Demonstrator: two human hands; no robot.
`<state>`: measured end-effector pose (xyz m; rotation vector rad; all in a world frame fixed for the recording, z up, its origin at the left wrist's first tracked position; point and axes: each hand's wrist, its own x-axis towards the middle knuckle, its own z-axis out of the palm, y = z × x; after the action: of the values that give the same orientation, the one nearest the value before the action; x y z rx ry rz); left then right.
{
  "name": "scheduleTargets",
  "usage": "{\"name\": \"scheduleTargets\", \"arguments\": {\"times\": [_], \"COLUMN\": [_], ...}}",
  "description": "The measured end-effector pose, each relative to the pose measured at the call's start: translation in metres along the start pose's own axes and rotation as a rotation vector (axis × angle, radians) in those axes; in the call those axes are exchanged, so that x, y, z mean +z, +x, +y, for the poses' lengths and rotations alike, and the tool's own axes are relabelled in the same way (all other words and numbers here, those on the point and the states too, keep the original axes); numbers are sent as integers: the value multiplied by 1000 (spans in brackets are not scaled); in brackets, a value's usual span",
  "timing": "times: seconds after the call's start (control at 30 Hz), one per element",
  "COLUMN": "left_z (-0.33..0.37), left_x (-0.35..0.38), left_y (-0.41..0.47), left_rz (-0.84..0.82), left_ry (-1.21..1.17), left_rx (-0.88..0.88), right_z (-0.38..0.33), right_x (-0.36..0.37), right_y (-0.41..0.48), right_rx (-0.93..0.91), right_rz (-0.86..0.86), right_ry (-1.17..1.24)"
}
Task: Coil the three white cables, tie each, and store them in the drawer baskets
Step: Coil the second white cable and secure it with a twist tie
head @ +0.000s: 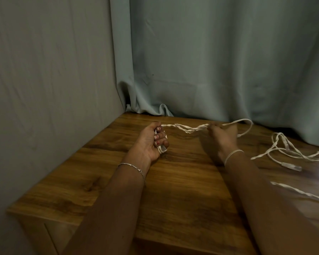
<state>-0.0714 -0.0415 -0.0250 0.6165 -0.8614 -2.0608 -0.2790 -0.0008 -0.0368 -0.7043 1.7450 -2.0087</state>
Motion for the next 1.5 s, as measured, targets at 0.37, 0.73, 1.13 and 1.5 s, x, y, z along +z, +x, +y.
{"name": "scheduleTargets", "arguments": {"times": [0.37, 0.73, 1.13, 1.5], "left_z": [1, -3, -5, -3], "left_x": [-3, 2, 5, 8], "left_y": [2, 3, -4, -9], "left_rz": [-63, 82, -97, 165], "left_ry": [-113, 171, 147, 157], "left_rx": [-26, 72, 5, 105], "right_z": [-1, 2, 2, -9], "right_x": [-3, -6, -5, 0], "right_y": [-8, 2, -6, -20], "right_rx": [-388, -336, -429, -64], "right_rz": [-101, -226, -105, -360], "right_ry": [-271, -243, -737, -173]}}
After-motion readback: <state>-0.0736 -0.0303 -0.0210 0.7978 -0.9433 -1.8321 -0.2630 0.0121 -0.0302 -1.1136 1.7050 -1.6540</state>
